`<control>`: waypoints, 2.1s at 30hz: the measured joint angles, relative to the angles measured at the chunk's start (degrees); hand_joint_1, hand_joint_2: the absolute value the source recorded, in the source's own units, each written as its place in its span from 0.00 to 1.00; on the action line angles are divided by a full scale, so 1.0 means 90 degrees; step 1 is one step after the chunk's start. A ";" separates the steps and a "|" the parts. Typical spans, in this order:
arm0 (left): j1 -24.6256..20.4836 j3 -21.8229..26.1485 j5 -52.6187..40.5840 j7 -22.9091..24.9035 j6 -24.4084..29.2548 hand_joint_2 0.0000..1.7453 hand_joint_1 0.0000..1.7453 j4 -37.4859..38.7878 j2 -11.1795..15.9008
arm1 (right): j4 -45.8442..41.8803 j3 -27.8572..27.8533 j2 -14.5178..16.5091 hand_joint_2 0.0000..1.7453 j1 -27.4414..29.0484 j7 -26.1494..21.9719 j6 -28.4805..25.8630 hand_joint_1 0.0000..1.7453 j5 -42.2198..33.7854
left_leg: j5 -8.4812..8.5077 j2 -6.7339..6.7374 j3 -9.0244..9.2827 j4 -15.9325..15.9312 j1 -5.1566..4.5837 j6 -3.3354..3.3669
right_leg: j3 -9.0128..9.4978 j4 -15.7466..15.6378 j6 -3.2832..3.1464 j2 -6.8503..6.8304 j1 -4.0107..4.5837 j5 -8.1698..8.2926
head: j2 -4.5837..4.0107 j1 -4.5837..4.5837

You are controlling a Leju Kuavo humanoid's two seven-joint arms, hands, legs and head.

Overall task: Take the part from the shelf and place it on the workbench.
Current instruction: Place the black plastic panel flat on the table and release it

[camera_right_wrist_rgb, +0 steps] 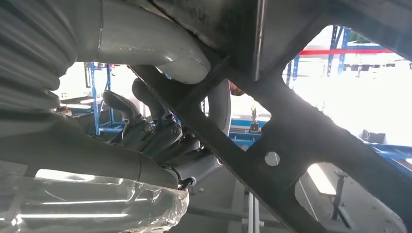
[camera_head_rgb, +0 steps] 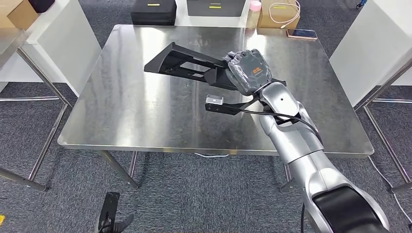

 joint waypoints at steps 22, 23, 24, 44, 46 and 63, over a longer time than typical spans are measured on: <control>-0.0034 0.0046 0.0617 -0.1087 0.0165 1.00 0.00 -0.0068 -0.0004 | -0.0049 0.0038 -0.0099 1.00 0.0057 0.0015 0.0028 0.95 -0.0041 | 0.0370 0.0100 -0.0377 -0.0021 -0.0044 -0.0026 | 0.1187 -0.0959 -0.0252 0.0042 0.0133 -0.0148 | 0.0001 -0.0032; -0.0048 0.0092 0.0783 -0.1326 0.0233 1.00 0.00 -0.0093 -0.0007 | -0.0063 0.0035 -0.0114 1.00 0.0051 0.0019 0.0027 0.95 -0.0042 | 0.0364 0.0098 -0.0321 -0.0046 -0.0032 0.0006 | 0.1061 -0.0728 -0.0256 0.0039 0.0137 -0.0215 | 0.0001 -0.0028; -0.0060 0.0147 0.0961 -0.1616 0.0306 1.00 0.00 -0.0124 -0.0012 | -0.0073 0.0033 -0.0133 1.00 0.0057 0.0023 0.0027 0.95 -0.0041 | 0.0347 0.0094 -0.0279 -0.0068 -0.0024 0.0035 | 0.0832 -0.0348 -0.0272 0.0038 0.0135 -0.0331 | 0.0001 -0.0026; -0.0087 0.0478 0.1328 -0.2324 0.0354 1.00 0.00 -0.0359 -0.0016 | -0.0128 -0.0018 -0.0325 1.00 0.0202 0.0024 0.0026 0.95 -0.0026 | 0.0029 -0.0002 -0.0033 -0.0038 -0.0100 0.0004 | 0.0545 -0.1134 -0.0330 0.0056 0.0183 0.0533 | 0.0000 -0.0020; -0.0095 0.0444 0.1321 -0.2187 0.0297 1.00 0.00 -0.0367 -0.0020 | -0.0127 -0.0021 -0.0322 0.50 0.0199 0.0004 0.0026 0.48 -0.0023 | 0.0029 -0.0002 -0.0033 -0.0040 -0.0095 -0.0015 | 0.0545 -0.1133 -0.0333 0.0056 0.0187 0.0534 | 0.0000 -0.0020; 0.0012 0.0146 0.1452 -0.1032 0.0165 0.00 0.00 -0.0280 -0.0002 | 0.0082 -0.0075 -0.0261 0.00 0.0067 -0.0029 0.0024 0.00 -0.0025 | 0.0043 -0.0003 -0.0050 -0.0036 -0.0122 -0.0041 | 0.0545 -0.1128 -0.0351 0.0053 0.0178 0.0546 | 0.0000 -0.0019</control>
